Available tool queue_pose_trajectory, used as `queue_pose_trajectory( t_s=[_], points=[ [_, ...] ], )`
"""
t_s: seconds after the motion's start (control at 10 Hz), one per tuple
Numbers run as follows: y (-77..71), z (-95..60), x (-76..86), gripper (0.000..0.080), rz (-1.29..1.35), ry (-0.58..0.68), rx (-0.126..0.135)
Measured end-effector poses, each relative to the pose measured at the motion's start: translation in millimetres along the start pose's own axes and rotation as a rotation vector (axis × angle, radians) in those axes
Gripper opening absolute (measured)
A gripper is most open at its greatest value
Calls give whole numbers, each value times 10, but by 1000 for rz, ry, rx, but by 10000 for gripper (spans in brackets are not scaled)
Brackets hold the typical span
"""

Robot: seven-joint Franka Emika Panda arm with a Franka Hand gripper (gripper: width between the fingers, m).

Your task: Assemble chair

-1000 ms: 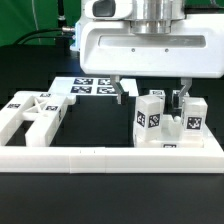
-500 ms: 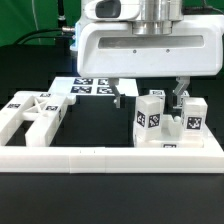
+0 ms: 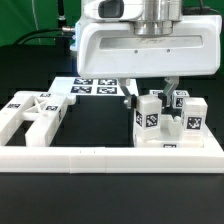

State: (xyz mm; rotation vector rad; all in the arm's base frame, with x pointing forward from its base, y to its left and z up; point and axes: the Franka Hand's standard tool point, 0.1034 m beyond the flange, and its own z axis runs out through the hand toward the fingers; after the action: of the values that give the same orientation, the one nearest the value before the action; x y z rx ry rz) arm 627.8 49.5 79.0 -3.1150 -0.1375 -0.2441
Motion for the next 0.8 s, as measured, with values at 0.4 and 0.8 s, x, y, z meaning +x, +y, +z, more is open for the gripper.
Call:
queue_pose_trajectory(
  t_s=[0.4,0.8],
  points=[
    [-4,1,-1,285,198,0,2],
    [-33,-11,-29,285,604,7,-19]
  ],
)
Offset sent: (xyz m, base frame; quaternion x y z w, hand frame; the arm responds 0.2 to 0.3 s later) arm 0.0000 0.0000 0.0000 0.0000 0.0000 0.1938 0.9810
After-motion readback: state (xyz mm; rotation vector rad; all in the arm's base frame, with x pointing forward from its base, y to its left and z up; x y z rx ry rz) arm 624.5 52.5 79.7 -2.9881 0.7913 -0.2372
